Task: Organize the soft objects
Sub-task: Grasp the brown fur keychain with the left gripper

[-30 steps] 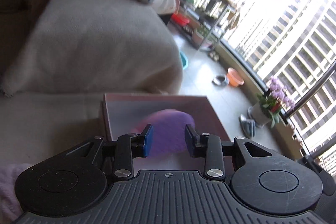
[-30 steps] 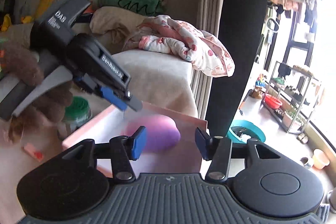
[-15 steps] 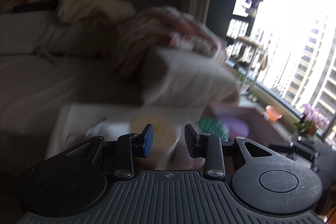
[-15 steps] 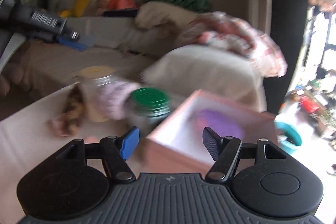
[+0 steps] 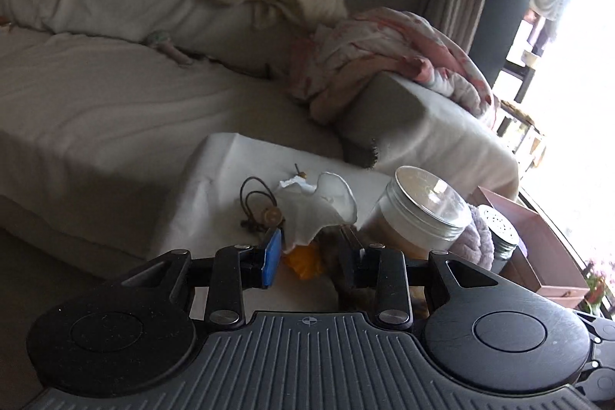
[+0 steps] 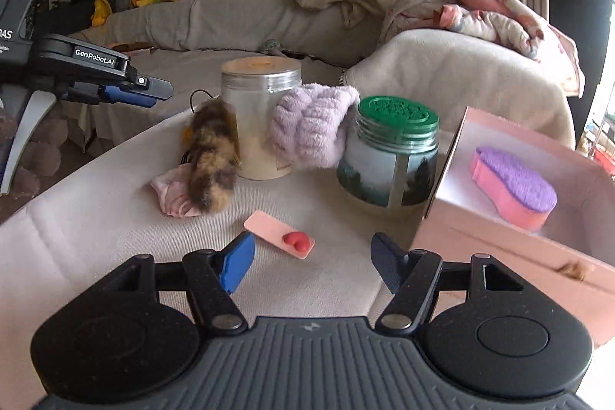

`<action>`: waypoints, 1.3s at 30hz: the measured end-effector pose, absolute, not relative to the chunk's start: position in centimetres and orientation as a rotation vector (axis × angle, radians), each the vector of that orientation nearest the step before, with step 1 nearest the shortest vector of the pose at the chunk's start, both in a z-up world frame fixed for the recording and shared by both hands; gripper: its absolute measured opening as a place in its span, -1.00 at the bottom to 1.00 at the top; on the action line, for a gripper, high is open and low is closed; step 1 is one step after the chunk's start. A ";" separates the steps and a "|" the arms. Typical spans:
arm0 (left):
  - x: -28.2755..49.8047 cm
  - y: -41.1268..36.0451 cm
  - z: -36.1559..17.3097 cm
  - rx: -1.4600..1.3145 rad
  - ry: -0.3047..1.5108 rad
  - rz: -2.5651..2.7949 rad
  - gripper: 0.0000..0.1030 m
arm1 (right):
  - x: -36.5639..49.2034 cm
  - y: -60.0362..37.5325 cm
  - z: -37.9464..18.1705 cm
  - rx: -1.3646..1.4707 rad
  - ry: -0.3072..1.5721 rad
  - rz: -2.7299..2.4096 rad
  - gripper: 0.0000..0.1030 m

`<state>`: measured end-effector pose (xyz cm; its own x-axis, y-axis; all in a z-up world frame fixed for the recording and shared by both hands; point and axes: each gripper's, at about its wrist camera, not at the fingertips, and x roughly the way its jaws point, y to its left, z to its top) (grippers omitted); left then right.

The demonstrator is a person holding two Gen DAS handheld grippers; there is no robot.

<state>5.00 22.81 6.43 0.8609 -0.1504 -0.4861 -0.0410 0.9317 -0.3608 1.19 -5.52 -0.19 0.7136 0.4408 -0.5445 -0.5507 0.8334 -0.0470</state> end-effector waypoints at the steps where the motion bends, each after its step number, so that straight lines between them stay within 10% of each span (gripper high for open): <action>1: 5.3 23.0 6.2 -0.388 0.538 -0.067 -0.31 | 1.3 -5.6 -0.3 -0.205 0.551 0.553 0.31; 29: 5.5 14.8 5.4 -0.331 0.540 -0.147 -0.31 | 2.6 -5.1 -1.4 -0.178 0.652 0.554 0.31; 39: 4.4 8.8 3.7 0.198 0.537 -0.093 -0.21 | 2.6 -5.1 -1.4 -0.179 0.653 0.553 0.32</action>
<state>4.45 8.75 3.73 0.8555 -0.0358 -0.5166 0.1394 0.9767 0.1632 2.61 -5.14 -1.36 0.6567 0.4307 -0.6190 -0.5402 0.8414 0.0123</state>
